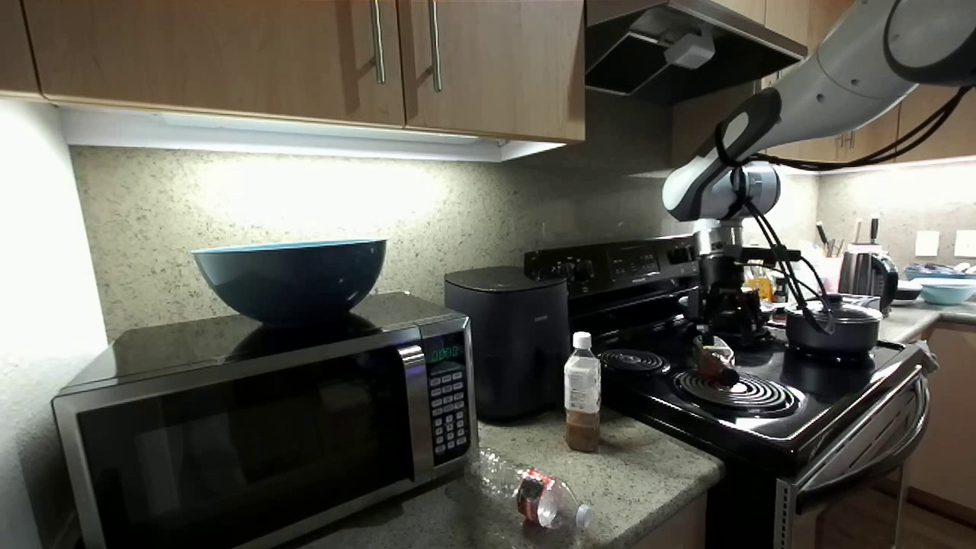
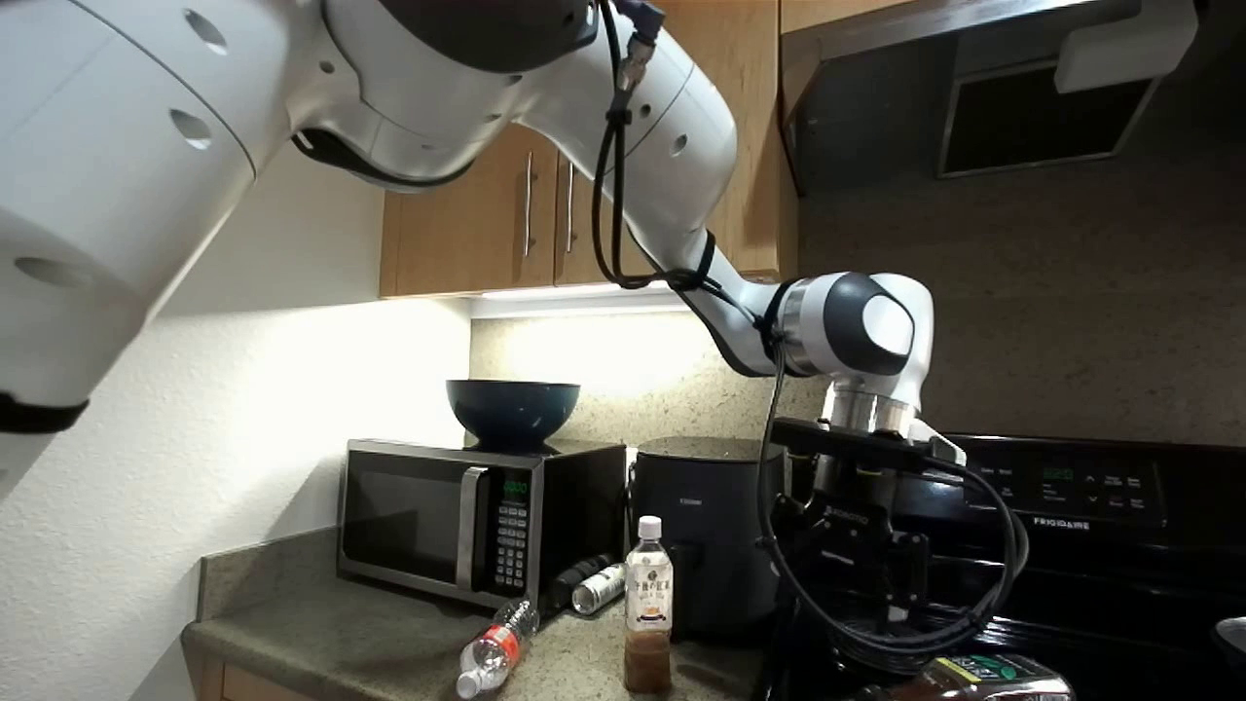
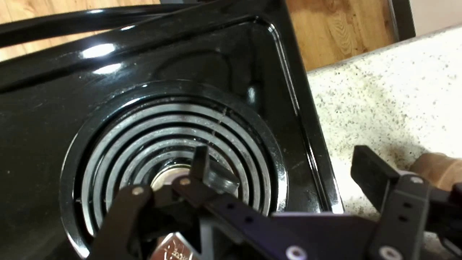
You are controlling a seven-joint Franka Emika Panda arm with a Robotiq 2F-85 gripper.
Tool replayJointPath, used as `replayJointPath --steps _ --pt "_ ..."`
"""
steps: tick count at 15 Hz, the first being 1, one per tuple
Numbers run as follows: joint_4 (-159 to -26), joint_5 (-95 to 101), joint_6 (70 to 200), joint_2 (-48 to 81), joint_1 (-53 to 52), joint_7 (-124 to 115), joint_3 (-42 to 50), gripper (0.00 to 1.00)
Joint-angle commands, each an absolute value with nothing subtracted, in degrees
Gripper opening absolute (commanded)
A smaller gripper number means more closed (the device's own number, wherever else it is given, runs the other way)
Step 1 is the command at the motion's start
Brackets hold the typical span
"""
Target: Move the bottle of tea to the counter on the left.
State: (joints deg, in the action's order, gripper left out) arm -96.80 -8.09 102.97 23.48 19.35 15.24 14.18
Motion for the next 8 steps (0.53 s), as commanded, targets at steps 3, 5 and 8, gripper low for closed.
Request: replayJointPath --steps 3,5,8 --pt "-98.8 -9.5 105.5 24.4 19.4 -1.1 14.7 1.00" --pt "-99.4 -9.6 107.8 24.4 19.2 -6.3 15.2 1.00" --pt "-99.1 -9.1 113.3 25.9 19.1 -13.3 16.3 1.00"
